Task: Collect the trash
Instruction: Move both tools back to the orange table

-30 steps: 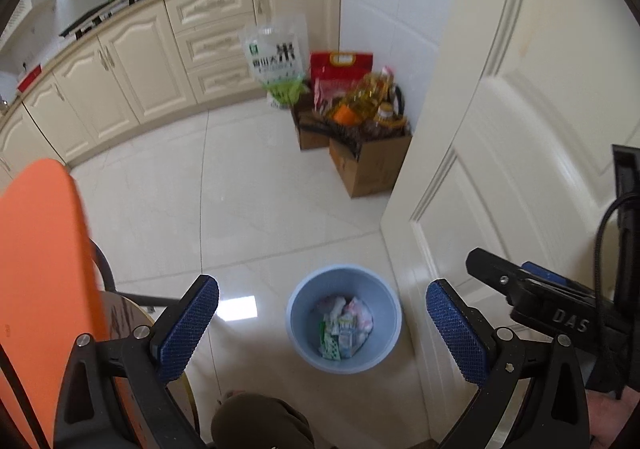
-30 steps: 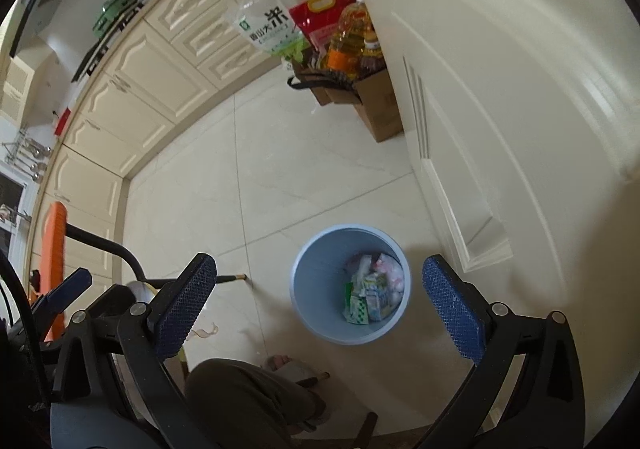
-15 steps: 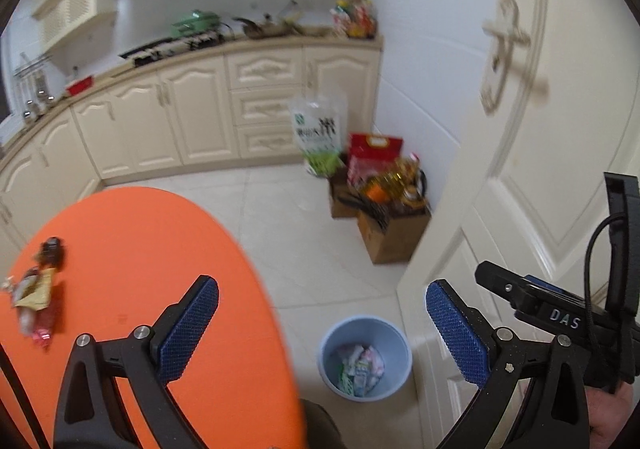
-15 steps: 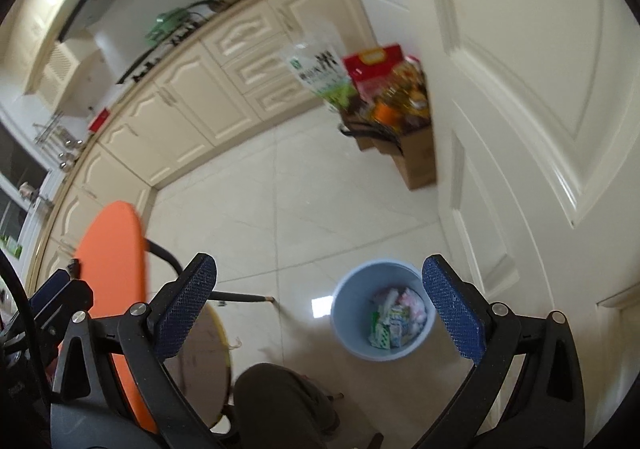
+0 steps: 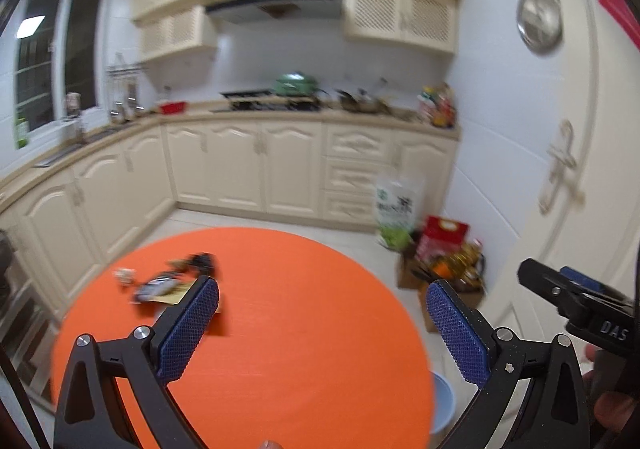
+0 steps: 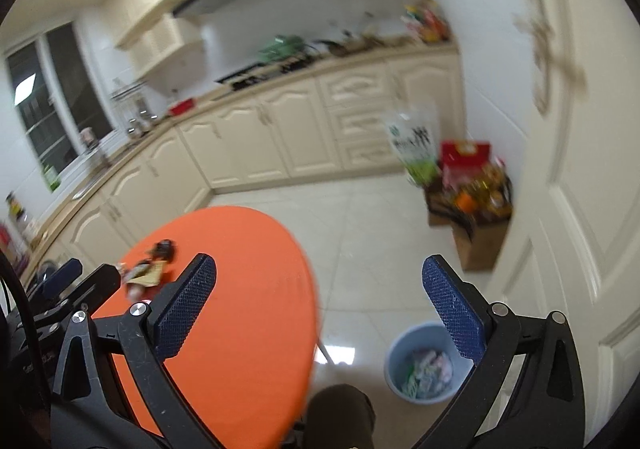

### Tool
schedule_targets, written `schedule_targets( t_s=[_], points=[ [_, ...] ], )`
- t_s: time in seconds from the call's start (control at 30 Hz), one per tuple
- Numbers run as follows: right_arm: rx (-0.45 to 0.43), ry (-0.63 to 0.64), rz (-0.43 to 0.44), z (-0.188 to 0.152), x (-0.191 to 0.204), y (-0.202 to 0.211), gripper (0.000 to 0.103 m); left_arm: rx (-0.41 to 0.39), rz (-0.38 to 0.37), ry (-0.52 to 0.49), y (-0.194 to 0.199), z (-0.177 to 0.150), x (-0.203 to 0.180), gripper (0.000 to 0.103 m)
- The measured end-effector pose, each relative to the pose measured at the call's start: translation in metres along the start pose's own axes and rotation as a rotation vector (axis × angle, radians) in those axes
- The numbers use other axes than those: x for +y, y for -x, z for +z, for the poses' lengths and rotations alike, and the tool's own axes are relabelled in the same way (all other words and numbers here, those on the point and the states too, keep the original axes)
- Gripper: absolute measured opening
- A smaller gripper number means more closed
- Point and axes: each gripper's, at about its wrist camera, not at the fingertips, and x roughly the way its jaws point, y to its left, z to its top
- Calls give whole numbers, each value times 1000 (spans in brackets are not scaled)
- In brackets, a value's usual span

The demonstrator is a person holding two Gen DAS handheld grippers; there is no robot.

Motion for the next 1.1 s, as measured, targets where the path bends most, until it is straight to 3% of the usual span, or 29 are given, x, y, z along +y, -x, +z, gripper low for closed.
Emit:
schedule_targets(
  t_s=[0.23, 0.4, 0.6, 0.8, 1.1],
  points=[
    [-70, 187, 93, -1, 114, 16, 103, -78, 133, 103, 77, -38, 56, 102],
    [-84, 274, 177, -10, 175, 17, 103, -103, 214, 161, 111, -71, 62, 102],
    [-97, 372, 244, -29, 220, 17, 103, -106, 284, 231, 137, -103, 65, 102],
    [-46, 418, 264, -40, 242, -5, 103, -47, 314, 287, 135, -122, 80, 102],
    [94, 438, 259, -48, 245, -73, 103, 43, 309, 326, 84, -83, 100, 102]
  ],
)
